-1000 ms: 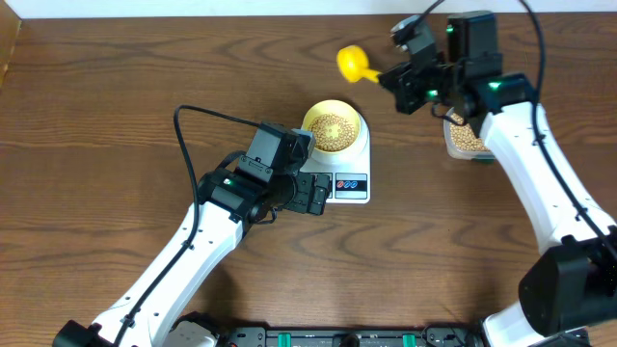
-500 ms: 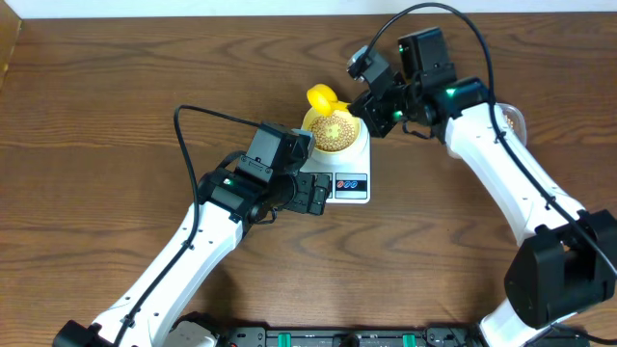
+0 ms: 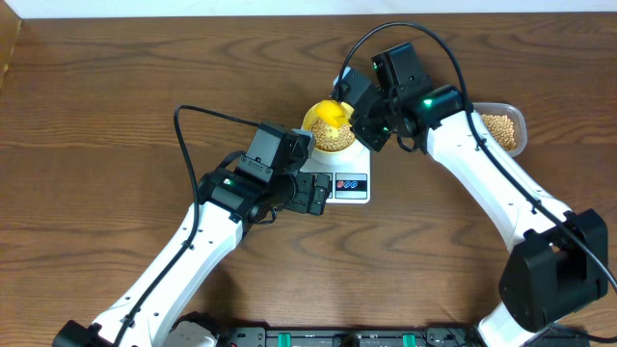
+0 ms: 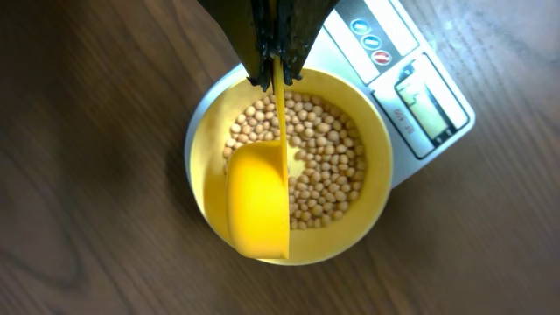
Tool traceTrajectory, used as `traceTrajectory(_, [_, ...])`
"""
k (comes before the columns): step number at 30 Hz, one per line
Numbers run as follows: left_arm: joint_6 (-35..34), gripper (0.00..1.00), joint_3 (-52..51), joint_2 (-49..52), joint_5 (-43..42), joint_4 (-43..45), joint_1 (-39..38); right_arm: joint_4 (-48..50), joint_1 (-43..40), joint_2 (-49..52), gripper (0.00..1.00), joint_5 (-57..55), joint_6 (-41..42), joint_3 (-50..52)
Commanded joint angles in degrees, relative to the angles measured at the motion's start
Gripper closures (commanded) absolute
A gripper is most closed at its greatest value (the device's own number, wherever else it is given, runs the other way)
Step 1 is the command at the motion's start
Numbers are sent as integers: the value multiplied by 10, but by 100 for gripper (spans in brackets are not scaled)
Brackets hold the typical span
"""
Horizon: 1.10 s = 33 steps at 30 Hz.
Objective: Scoop item into bowl and weigh 50g on scale
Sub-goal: 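Carry the filled scoop left over the yellow bowl, then tilt the scoop over the bowl to pour chickpeas in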
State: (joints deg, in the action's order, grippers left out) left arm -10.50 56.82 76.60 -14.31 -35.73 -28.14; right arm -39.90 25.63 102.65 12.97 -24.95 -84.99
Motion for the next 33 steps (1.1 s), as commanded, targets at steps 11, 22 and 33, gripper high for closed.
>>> traceTrajectory(11, [3, 6, -5, -7, -2, 0, 0, 10, 9, 7, 99, -19, -10, 23])
traceTrajectory(22, [3, 6, -5, -7, -2, 0, 0, 21, 22, 7, 99, -19, -10, 37])
traceTrajectory(33, [3, 6, -5, -7, -2, 0, 0, 17, 22, 7, 99, -1, -8, 37])
